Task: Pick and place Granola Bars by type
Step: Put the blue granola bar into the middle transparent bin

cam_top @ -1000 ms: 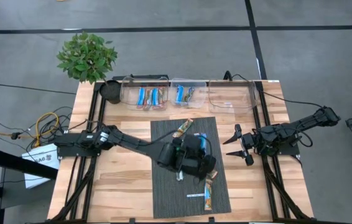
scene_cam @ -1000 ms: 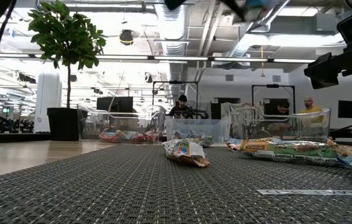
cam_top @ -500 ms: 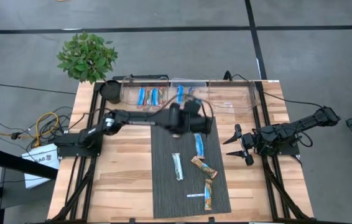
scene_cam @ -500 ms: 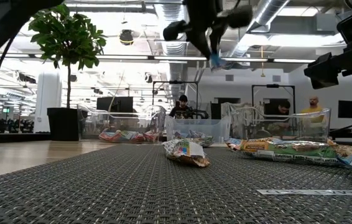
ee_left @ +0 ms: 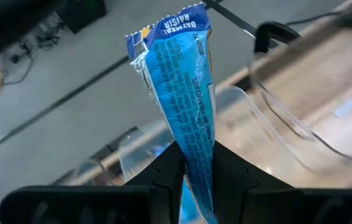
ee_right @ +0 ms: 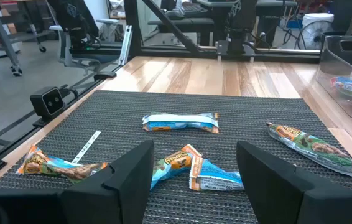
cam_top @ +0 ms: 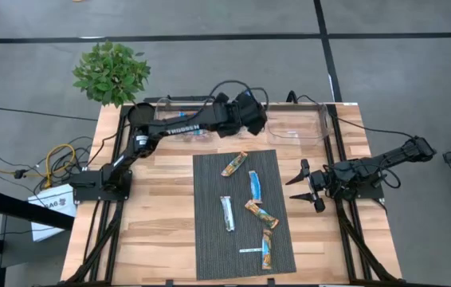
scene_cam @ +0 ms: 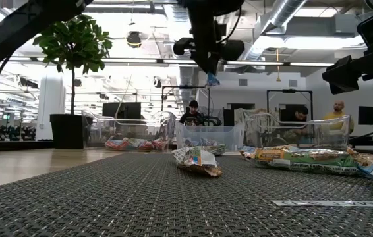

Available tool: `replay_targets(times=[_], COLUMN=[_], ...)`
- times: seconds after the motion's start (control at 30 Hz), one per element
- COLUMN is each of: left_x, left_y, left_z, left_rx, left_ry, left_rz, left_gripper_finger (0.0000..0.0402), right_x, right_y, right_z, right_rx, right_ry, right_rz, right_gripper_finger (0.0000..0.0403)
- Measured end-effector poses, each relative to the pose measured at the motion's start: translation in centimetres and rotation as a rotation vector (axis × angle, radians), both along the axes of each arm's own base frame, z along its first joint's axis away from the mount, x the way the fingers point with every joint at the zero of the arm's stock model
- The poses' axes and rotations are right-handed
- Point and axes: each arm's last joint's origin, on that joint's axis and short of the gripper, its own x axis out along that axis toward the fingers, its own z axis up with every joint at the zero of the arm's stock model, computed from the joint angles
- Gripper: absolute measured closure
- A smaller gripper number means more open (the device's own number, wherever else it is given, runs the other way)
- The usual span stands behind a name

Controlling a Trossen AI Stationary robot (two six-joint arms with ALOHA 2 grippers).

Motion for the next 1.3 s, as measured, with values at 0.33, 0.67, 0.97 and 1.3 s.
replay_targets(times=[0.33, 0.67, 0.97, 1.3], left_x=[-0.3, 0.5, 0.0, -0.4], left_y=[2.7, 3.7, 4.8, 6.0], left_z=[-0.2, -5.0, -8.9, -9.1], left_rx=[0.023, -0.15, -0.174, -0.162], left_ry=[0.01, -0.036, -0.006, -0.016], left_rz=[0.009, -0.077, -0.055, -0.023], left_gripper_finger=[0.0345, 0.0345, 0.0345, 0.0345], right_x=[0.0, 0.0, 0.0, 0.0], right_y=[0.0, 0.0, 0.0, 0.0], right_z=[0.0, 0.0, 0.0, 0.0], right_rx=[0.0, 0.0, 0.0, 0.0], right_ry=[0.0, 0.001, 0.0, 0.0], right_rz=[0.0, 0.0, 0.0, 0.0], right_gripper_finger=[0.0182, 0.0182, 0.0182, 0.0182])
